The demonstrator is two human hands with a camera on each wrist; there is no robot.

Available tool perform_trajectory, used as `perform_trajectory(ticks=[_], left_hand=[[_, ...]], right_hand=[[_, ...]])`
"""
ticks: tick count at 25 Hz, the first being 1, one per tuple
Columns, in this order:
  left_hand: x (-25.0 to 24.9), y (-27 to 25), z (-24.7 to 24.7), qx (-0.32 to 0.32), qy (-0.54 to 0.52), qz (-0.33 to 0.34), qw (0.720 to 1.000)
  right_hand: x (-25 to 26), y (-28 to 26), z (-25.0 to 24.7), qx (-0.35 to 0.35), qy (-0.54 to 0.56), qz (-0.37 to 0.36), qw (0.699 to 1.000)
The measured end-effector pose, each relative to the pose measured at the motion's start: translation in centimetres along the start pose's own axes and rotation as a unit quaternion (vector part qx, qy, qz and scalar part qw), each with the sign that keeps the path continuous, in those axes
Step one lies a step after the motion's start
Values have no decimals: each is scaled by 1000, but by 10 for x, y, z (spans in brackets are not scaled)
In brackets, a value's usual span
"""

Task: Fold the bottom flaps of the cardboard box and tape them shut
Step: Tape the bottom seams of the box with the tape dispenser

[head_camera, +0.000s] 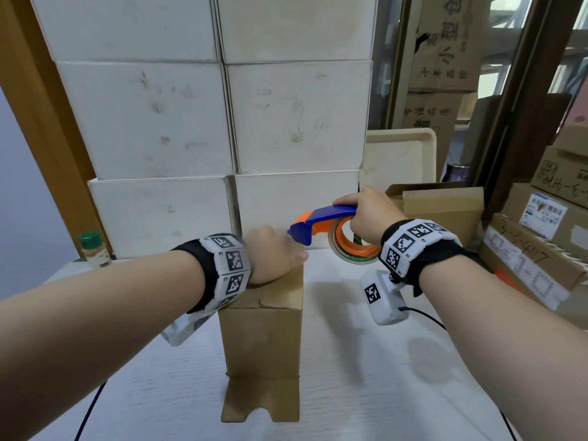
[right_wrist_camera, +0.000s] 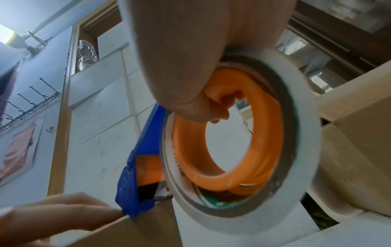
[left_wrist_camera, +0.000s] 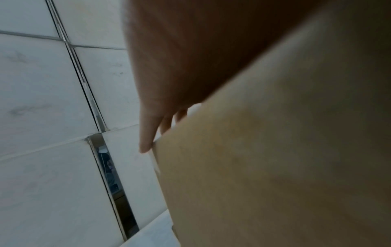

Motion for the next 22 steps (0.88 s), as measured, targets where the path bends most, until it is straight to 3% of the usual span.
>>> perform_trajectory(ticks=[6,13,18,22], left_hand=[[4,2,13,-16,-14,2,1000],[14,1,9,1,18,33,999],[14,4,12,0,24,26,999],[17,7,13,-1,23,29,999]], right_hand=[[-2,-1,1,15,23,-17,999],[-9,-8,20,96,37,-30,994],[-16,-10,33,137,13,-17,990],[-15,-6,42,133,-4,3,991]])
Point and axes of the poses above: each hand's wrist, its own y-axis towards the middle knuckle, its own z-axis out of the palm, x = y × z, the point moved 5 cm from there along y, towards the middle knuckle, and after that the axes turned 2 degrees about -z, right-handed, at the moved point
